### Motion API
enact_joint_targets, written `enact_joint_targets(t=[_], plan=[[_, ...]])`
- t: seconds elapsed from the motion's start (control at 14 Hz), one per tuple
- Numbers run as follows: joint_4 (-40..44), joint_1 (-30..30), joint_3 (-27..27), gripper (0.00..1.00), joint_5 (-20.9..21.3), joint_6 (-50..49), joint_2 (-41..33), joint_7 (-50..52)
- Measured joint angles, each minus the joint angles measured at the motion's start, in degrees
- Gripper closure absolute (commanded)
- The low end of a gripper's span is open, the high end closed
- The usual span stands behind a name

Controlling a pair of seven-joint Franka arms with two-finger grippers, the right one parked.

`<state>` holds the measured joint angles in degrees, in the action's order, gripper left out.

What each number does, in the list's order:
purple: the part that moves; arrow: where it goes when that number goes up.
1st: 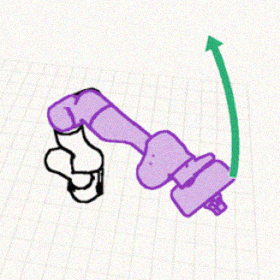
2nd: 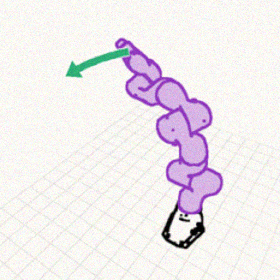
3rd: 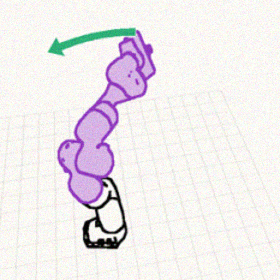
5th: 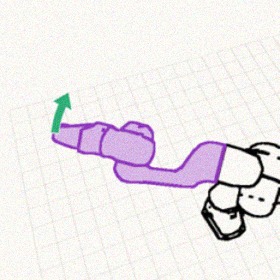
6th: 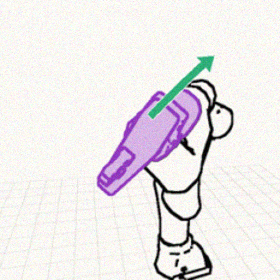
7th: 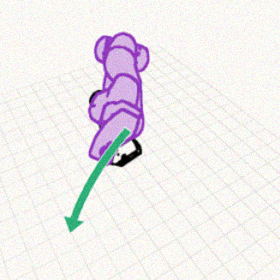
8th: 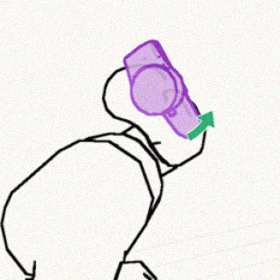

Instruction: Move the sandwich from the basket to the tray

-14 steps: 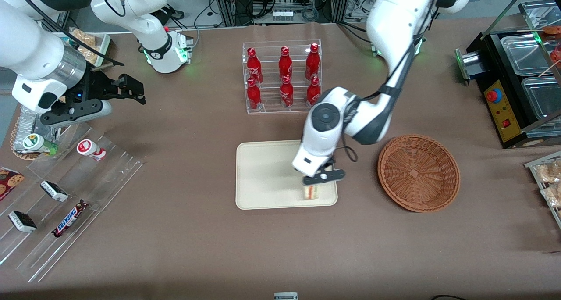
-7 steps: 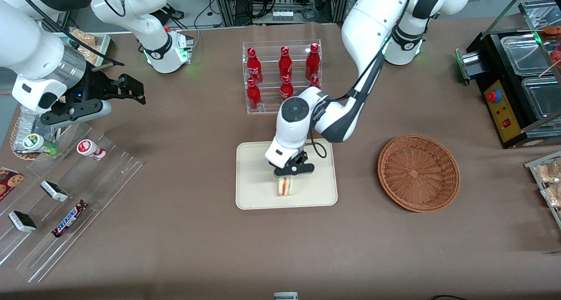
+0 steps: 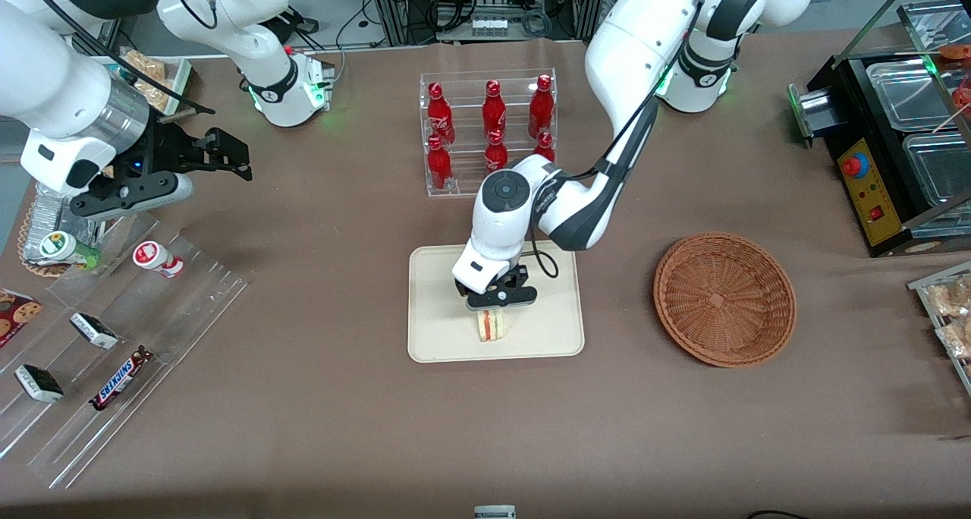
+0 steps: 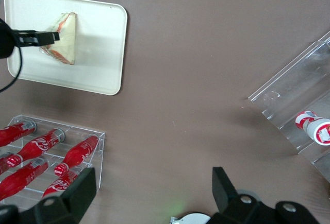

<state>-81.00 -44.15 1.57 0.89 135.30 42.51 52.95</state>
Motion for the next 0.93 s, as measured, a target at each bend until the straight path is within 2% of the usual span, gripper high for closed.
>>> enact_joint_targets(t=[0.21,0.5,0.71,0.93], plan=[[1.8,1.8,0.6,0.0,0.0,-9.1,-7.4,-0.1],[1.3,5.6,1.1,0.0,0.0,-20.3,-17.1,-5.1],[-0.9,11.6,1.5,0.0,0.0,-27.8,-21.6,-10.3],[-4.1,20.1,1.8,0.0,0.0,-31.7,-26.0,-20.3]])
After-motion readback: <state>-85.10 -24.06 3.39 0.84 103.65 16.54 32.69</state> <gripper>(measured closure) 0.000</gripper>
